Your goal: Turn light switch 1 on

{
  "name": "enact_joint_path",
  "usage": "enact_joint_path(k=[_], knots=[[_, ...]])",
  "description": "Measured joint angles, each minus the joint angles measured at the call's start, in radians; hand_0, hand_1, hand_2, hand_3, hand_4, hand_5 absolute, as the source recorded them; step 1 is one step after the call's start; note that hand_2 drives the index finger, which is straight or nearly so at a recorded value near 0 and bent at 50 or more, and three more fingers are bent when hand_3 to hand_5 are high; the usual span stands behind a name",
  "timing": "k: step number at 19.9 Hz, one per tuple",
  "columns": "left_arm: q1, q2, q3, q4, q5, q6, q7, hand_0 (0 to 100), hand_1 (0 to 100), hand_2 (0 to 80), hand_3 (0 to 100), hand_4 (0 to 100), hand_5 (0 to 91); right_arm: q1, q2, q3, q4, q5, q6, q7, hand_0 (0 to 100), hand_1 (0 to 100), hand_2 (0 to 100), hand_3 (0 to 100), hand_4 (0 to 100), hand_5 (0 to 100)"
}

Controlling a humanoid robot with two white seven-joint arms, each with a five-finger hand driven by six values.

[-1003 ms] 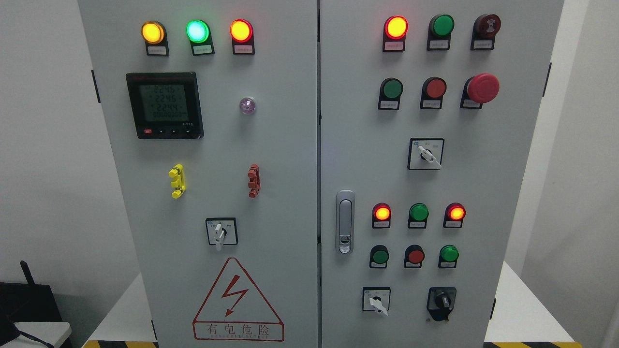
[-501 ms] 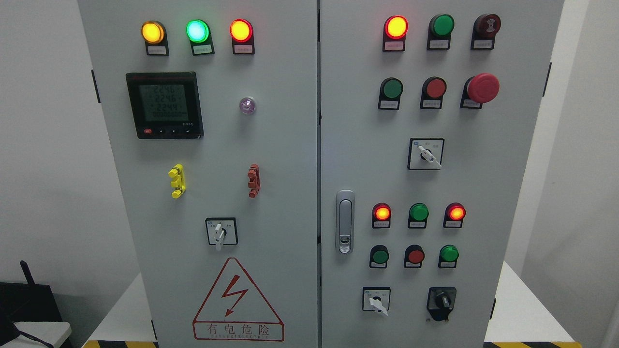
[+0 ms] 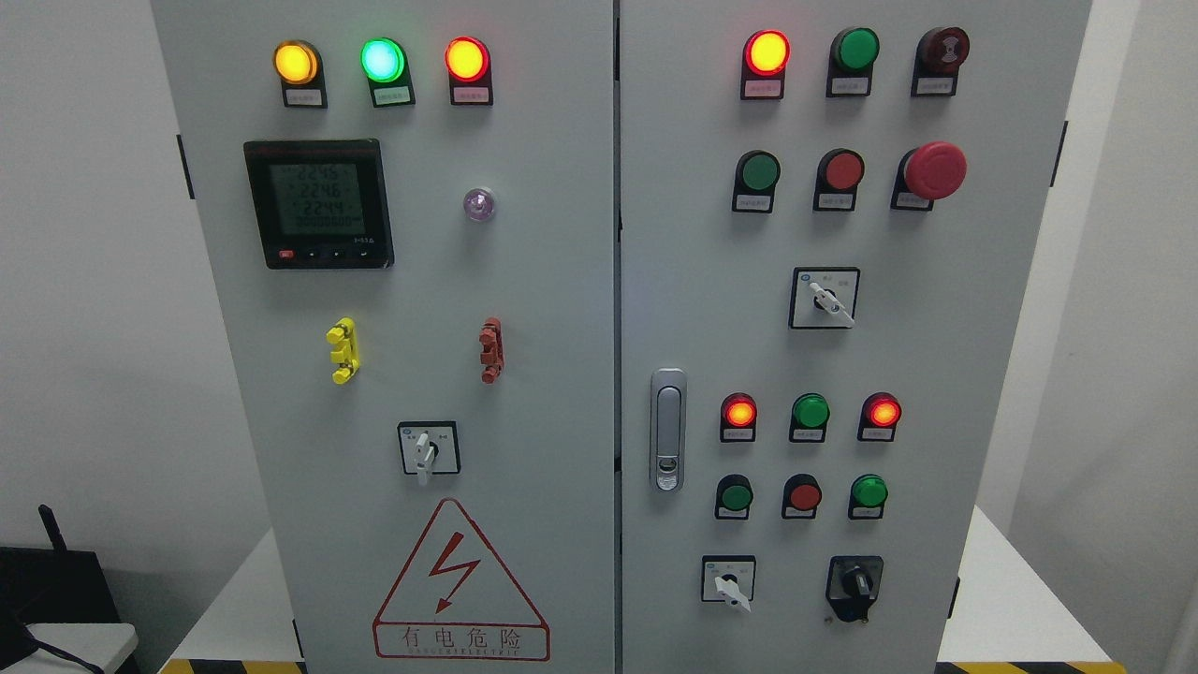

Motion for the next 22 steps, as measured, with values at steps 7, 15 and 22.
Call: enact_joint_path(k=[7, 15, 22], knots=[[-0.060, -0.004, -0.133, -0.061, -0.047, 0.025, 0.070, 14, 25, 43.6, 62, 68, 56.4, 0.000, 0.000, 0.000, 0.000, 0.000, 0.000, 0.000, 12, 39, 0, 0, 0, 0], [-0.115, -0.035, -0.294, -0.101, -0.112, 0.137, 0.167, 3, 34, 49.5, 68, 71, 62.9, 0.000, 0.000, 0.000, 0.000, 0.000, 0.000, 0.000, 12, 39, 0, 0, 0, 0], [-0.136, -0.053, -0.402, -0.118, -0.151, 0.233, 0.277, 2, 38, 50.1, 69, 72, 64.0, 0.000, 0.000, 0.000, 0.000, 0.000, 0.000, 0.000, 12, 39, 0, 0, 0, 0]])
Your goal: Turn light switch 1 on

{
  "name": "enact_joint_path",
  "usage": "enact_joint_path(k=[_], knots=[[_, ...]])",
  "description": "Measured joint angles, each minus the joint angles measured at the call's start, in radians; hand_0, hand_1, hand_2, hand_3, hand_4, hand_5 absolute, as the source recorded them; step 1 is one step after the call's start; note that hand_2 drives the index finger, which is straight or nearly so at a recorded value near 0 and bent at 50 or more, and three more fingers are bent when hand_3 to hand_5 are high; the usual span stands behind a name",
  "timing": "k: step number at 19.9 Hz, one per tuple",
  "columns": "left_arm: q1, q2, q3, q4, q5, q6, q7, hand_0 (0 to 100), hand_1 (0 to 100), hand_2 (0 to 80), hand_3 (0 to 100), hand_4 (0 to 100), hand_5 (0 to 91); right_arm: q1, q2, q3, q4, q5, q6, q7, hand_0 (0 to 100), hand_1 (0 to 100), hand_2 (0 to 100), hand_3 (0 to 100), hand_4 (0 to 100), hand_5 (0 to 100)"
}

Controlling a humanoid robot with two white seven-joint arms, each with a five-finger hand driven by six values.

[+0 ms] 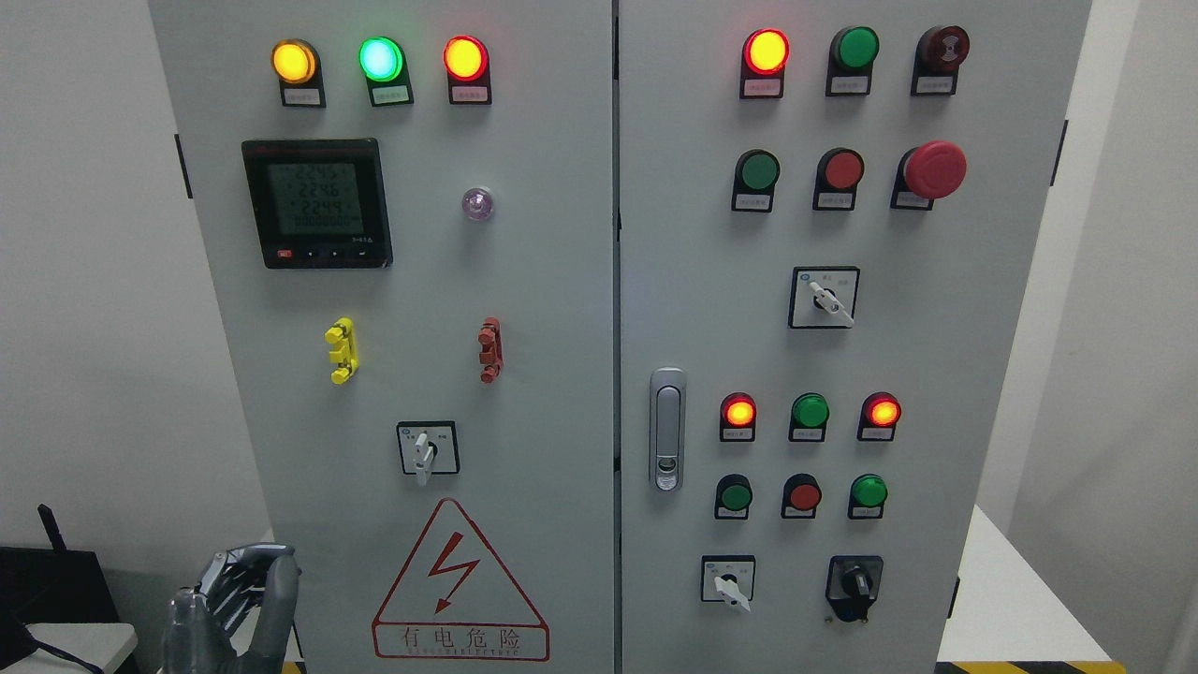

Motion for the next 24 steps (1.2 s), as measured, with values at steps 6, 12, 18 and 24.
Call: enact_joint_path(k=[6, 12, 18, 24], knots=[[-0.031, -0.011, -0.074, -0.008, -0.032, 0.085, 0.077, 2, 41, 50.8, 69, 73, 64.6, 0.000, 0.000, 0.000, 0.000, 0.000, 0.000, 0.000, 12, 39, 0, 0, 0, 0], [-0.065, -0.019, -0.137, -0.012, -0.053, 0.175, 0.147, 4, 43, 52.7, 71, 74, 65.4, 0.000, 0.000, 0.000, 0.000, 0.000, 0.000, 0.000, 12, 39, 0, 0, 0, 0], [-0.136, -0.028, -0.193, -0.011, -0.060, 0.316, 0.227, 7, 44, 53.2, 71, 74, 65.9, 0.000, 0.000, 0.000, 0.000, 0.000, 0.000, 0.000, 12, 39, 0, 0, 0, 0], [-0.196, -0.035, -0.225, -0.010, -0.065, 0.418, 0.276, 7, 48, 54.0, 72, 75, 67.8, 0.000, 0.000, 0.000, 0.000, 0.000, 0.000, 0.000, 12, 39, 0, 0, 0, 0]])
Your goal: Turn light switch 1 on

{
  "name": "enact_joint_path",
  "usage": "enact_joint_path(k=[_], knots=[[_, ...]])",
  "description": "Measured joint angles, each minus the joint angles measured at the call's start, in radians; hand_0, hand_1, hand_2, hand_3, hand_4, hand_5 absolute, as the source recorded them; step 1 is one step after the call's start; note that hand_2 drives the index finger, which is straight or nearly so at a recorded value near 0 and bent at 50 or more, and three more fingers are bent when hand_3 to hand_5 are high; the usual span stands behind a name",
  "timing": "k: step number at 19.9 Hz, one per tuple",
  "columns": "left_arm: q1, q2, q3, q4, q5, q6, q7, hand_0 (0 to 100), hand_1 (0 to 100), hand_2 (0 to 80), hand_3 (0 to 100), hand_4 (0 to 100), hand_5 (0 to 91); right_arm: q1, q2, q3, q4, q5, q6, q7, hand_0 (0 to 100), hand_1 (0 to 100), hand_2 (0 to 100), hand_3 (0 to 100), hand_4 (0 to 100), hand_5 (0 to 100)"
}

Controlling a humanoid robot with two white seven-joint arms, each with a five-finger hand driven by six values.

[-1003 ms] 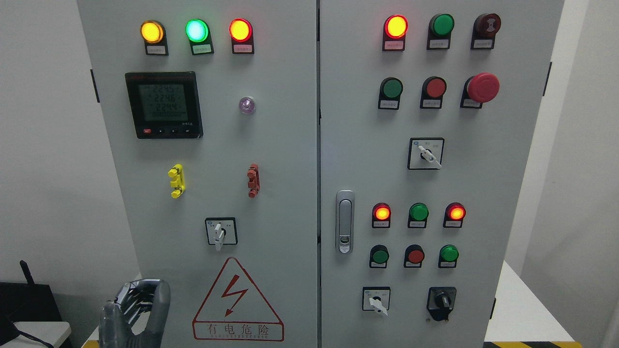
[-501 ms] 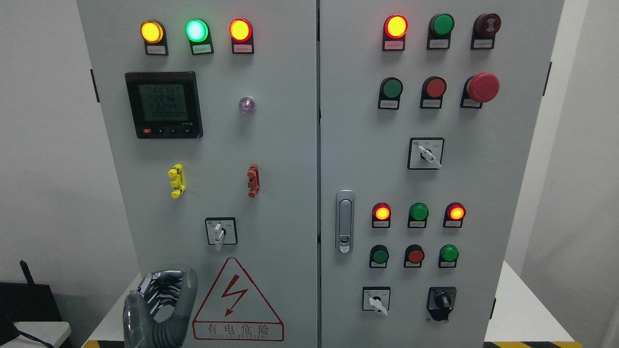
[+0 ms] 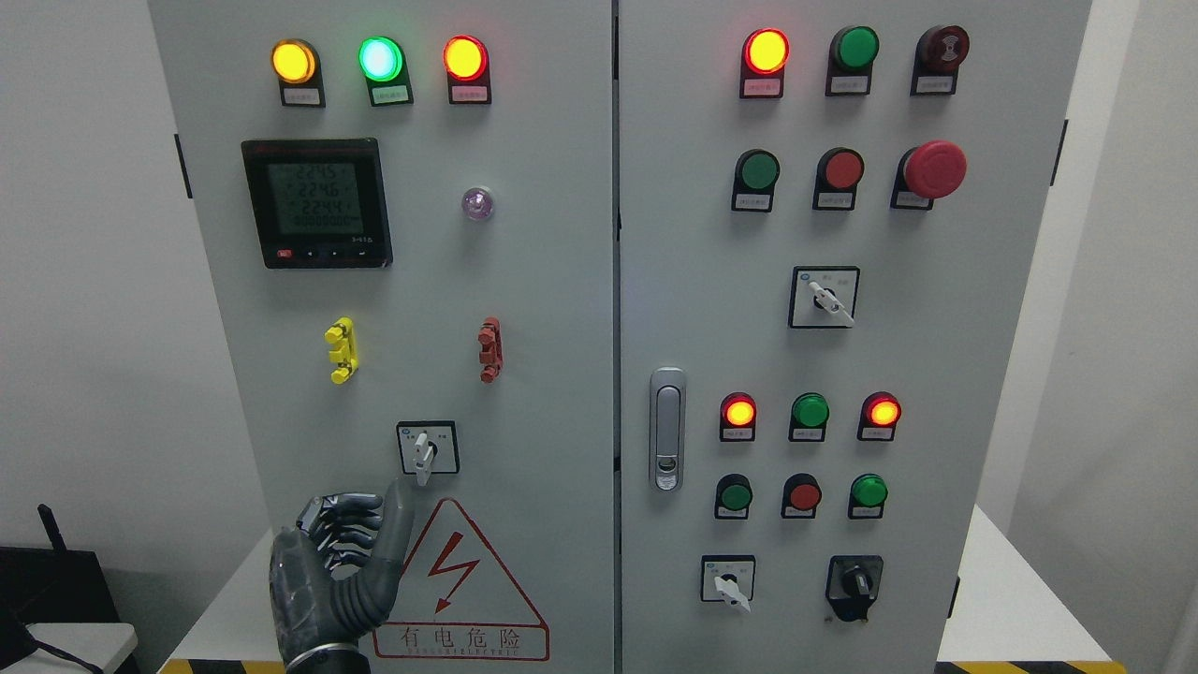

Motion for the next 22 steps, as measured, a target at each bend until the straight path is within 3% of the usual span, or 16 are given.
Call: enact_joint_path(k=[22], knots=[[-0.067, -0.013, -0.057, 0.009, -0.035, 0.134, 0.049, 12, 53, 53.7, 72, 75, 69.3, 0.000, 0.000, 0.000, 0.000, 0.000, 0.000, 0.000, 12, 39, 0, 0, 0, 0]])
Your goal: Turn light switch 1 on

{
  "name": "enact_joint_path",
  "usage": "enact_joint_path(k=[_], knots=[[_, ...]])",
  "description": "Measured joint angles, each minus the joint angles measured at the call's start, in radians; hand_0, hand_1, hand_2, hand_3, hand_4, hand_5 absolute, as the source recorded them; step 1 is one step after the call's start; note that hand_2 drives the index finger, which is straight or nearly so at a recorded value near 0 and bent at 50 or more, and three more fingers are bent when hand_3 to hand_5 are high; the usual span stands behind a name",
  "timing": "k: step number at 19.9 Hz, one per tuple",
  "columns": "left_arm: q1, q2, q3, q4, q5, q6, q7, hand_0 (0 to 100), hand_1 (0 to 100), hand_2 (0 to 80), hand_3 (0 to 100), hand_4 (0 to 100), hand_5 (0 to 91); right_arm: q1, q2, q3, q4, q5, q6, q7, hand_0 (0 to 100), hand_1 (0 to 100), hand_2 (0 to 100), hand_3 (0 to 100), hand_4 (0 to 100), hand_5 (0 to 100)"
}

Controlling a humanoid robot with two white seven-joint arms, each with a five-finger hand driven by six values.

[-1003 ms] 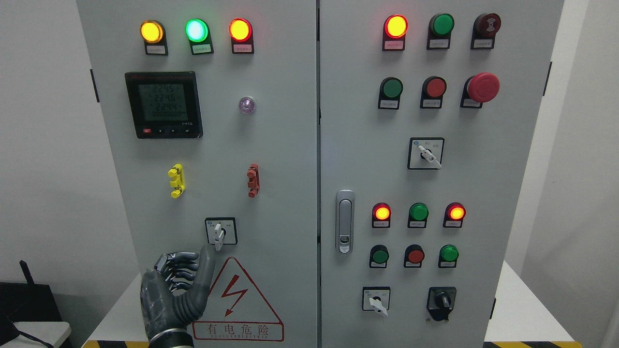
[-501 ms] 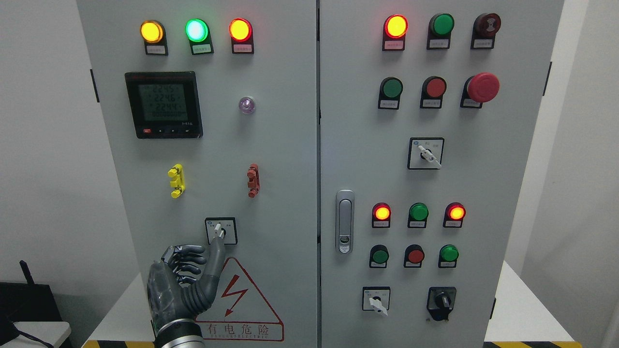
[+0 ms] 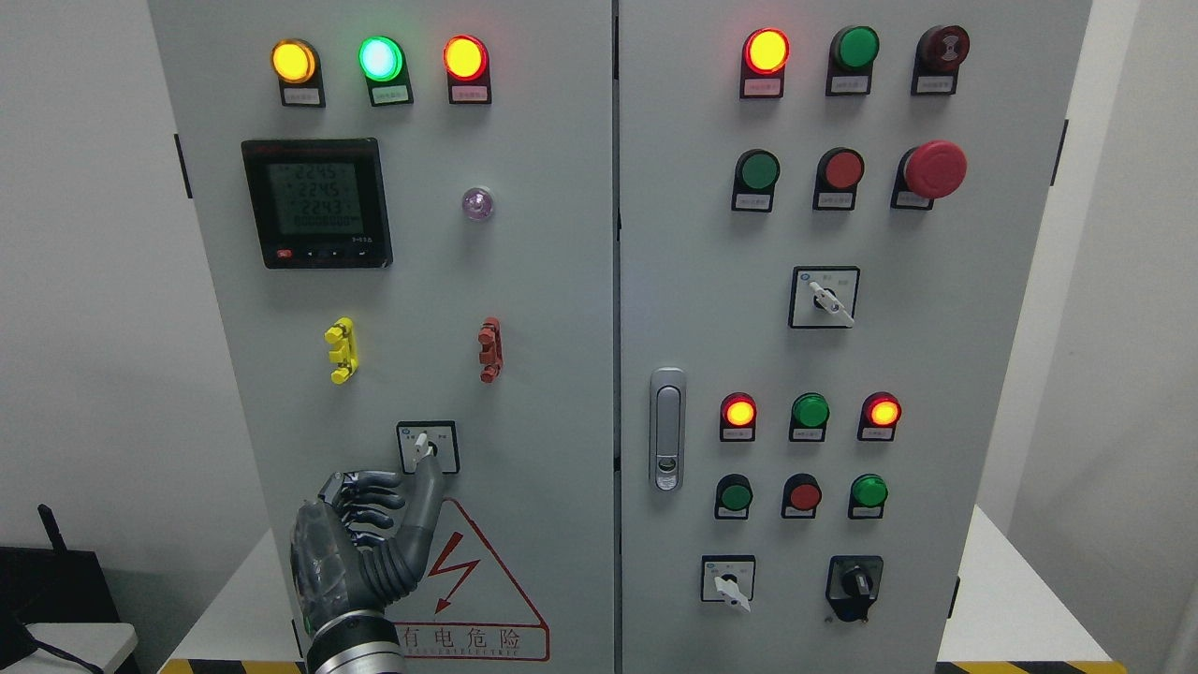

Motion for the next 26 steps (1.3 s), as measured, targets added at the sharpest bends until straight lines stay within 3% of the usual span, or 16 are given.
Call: enact_joint_path(k=[26], knots=[[-0.046, -0.005, -0.013, 0.045, 0.000, 0.048, 0.002, 17, 47, 54.3, 73, 76, 69.9, 0.000, 0.000, 0.000, 0.000, 0.000, 0.000, 0.000, 12, 39, 0, 0, 0, 0]])
